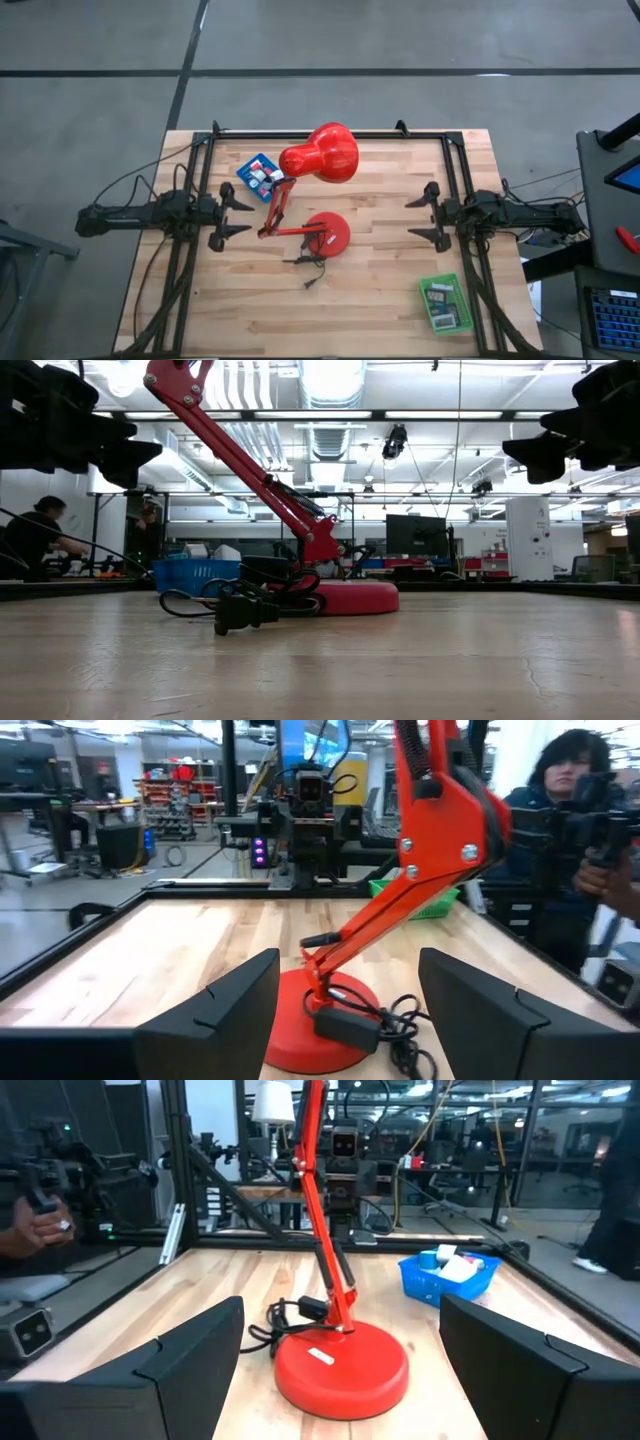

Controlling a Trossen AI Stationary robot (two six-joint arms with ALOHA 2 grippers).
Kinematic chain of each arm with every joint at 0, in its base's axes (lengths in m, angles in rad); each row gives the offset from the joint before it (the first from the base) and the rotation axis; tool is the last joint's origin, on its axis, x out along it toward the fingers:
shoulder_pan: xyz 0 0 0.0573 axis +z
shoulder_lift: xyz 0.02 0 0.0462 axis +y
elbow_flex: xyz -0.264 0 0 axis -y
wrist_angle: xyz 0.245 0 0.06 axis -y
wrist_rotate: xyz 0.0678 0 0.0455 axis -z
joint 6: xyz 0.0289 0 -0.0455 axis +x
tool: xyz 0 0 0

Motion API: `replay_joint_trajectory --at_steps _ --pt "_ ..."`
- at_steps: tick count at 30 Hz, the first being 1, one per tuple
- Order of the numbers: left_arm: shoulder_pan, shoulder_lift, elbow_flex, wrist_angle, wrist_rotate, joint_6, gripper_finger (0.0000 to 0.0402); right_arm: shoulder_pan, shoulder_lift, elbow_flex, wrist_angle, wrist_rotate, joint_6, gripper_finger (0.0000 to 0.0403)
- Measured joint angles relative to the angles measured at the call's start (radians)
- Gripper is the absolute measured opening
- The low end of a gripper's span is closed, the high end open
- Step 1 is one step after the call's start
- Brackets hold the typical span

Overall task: Pick & Place Office items
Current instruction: Return to Home Position

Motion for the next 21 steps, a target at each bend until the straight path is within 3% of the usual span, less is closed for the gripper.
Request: replay_joint_trajectory --at_steps 12,21 --pt "0.011 0.0 0.0 0.004 -0.02 0.026 0.0246 0.0 0.001 0.0 -0.008 -0.007 0.018 0.0327" --pt "0.011 0.0 0.0 0.004 -0.146 -0.003 0.0246 0.001 0.067 0.0 -0.008 -0.007 0.063 0.0327"
